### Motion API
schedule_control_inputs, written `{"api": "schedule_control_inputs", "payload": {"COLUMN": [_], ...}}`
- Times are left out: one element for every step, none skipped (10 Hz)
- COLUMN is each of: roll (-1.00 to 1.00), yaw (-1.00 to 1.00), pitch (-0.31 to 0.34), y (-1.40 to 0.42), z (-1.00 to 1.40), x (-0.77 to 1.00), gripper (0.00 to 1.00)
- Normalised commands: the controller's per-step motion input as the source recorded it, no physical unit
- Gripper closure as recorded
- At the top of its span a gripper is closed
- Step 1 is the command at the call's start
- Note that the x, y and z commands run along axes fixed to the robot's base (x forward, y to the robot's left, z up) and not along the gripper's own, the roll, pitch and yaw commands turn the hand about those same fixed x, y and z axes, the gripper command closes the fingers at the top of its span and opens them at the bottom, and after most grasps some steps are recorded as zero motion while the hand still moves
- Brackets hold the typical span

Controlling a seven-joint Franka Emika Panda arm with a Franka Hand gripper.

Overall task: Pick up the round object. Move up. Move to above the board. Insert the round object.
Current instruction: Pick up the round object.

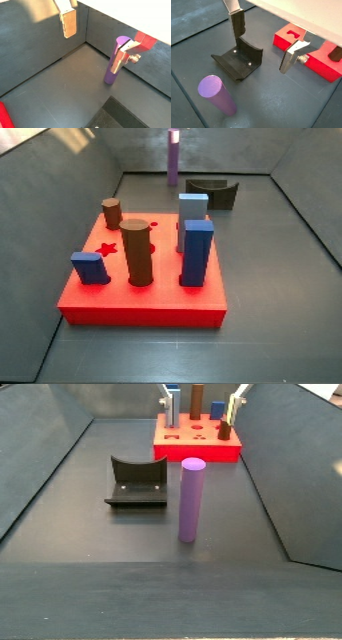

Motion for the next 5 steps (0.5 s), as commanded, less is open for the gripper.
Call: {"api": "schedule_control_inputs", "payload": {"roll": [0.00,-0.21,-0.18,-0.18,-0.23], "yaw": [-0.27,0.00,0.01,0.01,0.00], "pitch": [-0.106,-0.130,-0.031,0.000,0.046], "y": [0.03,0.90,0.95,0.91,0.83], "z": [-0.22,-0.45,-0.40,-0.15,0.00], "x": [-0.51,-0.11,0.00,0.18,0.33], "gripper": [0.00,0.00,0.00,0.00,0.00]}}
